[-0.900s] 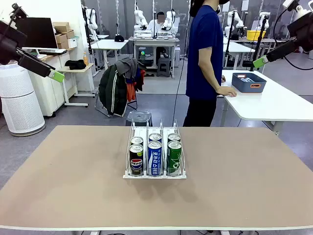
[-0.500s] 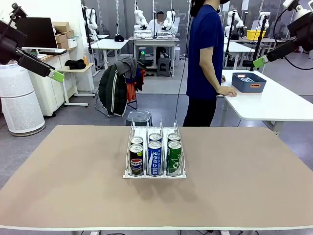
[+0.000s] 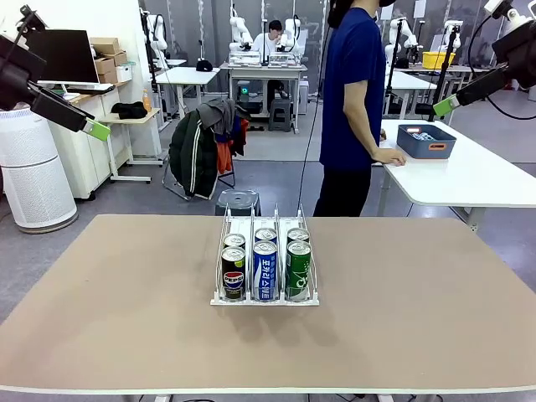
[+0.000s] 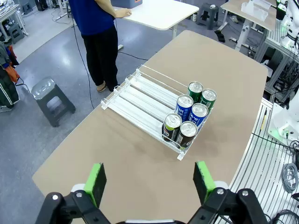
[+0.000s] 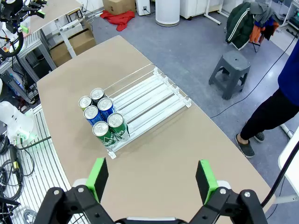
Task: Fill the beverage cans into the dispenser.
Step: Pick up the Pepsi coke handed by the human.
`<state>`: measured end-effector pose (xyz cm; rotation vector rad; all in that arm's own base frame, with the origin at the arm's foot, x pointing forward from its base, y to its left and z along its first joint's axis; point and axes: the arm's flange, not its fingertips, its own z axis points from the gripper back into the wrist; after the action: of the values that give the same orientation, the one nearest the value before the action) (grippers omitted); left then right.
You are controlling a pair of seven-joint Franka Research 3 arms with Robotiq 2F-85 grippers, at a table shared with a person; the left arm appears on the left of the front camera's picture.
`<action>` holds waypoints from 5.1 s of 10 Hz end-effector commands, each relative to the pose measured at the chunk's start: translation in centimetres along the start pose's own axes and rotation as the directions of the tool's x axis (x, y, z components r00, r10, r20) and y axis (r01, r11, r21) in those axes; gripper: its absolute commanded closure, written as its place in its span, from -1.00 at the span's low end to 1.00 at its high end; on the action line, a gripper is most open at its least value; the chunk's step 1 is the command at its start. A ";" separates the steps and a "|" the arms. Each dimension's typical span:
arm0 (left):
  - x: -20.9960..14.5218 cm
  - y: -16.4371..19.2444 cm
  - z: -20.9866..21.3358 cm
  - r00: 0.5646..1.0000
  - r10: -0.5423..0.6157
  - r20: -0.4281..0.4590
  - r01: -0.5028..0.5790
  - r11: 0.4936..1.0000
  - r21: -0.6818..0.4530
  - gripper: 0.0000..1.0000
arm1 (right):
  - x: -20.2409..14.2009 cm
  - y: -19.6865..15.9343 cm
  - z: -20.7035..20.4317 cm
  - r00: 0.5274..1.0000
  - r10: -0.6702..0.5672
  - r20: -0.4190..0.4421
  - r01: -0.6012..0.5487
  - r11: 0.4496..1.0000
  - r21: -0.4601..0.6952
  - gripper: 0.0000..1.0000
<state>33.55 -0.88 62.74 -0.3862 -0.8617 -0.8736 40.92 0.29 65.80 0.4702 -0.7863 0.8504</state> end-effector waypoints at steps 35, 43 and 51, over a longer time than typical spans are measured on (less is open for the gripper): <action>-0.2 -0.1 0.1 1.000 0.006 0.004 -0.006 1.000 -0.002 -1.00 | -0.1 -0.3 -0.3 1.000 0.016 0.015 -0.016 1.000 0.026 -1.00; -0.2 -0.1 0.1 1.000 0.006 0.004 -0.006 1.000 -0.002 -1.00 | -0.1 -0.3 -0.3 1.000 0.016 0.015 -0.016 1.000 0.026 -1.00; -0.2 -0.1 0.1 1.000 0.006 0.004 -0.006 1.000 -0.002 -1.00 | -0.1 -0.3 -0.3 1.000 0.016 0.015 -0.016 1.000 0.026 -1.00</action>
<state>33.55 -0.88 62.74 -0.3862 -0.8617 -0.8736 40.92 0.29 65.80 0.4702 -0.7863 0.8505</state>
